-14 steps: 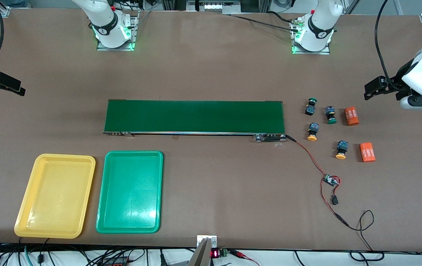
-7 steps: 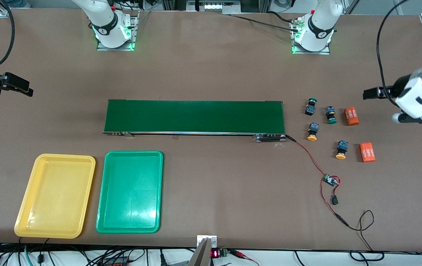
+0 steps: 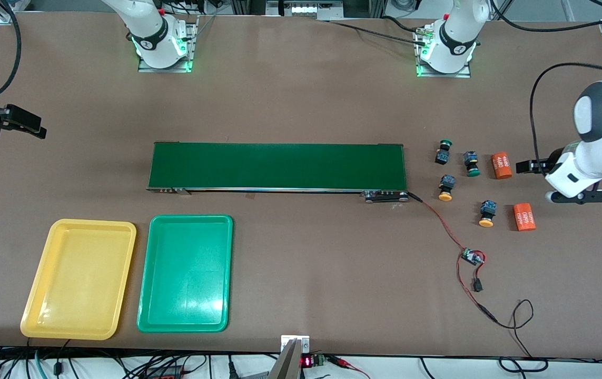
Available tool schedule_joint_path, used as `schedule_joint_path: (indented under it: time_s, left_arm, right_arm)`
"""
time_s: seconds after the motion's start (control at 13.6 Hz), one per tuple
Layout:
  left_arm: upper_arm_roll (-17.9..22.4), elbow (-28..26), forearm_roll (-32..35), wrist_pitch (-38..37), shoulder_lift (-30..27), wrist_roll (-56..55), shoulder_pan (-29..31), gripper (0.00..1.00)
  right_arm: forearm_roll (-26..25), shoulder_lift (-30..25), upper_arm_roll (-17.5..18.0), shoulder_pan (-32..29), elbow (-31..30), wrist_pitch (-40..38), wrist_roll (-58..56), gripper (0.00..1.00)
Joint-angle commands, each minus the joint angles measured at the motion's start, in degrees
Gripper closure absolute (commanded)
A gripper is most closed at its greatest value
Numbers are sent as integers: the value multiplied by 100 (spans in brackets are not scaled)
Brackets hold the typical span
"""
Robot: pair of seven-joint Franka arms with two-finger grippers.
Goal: Sort buttons by color to trays
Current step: 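Carry the orange cylinder in the left gripper toward the green belt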
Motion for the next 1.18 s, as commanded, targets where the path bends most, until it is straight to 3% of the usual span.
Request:
schedule_joint_path:
  time_s: [0.0,0.15,0.52,0.59,0.88,1.1]
  left_arm:
    - [-40,-1196,78,1347,-295,154,206,3]
    - [-40,-1716,78,2253,-216,198,399,3]
    - [-48,-2437,78,3941,477,321,768,8]
    - [-48,-2508,78,4119,531,313,786,14]
    - [-75,-2474,78,3814,470,225,786,64]
    - [-171,-2343,69,3262,120,216,769,72]
  right_arm:
    - [-82,3,13,-11,30,4,-65,0]
    - [-82,12,13,-19,30,21,-56,0]
    - [-91,12,13,-19,21,56,-65,0]
    - [-91,12,13,-19,21,56,-65,0]
    - [-91,12,13,-2,21,74,-65,0]
    - [-91,12,13,16,21,109,-65,0]
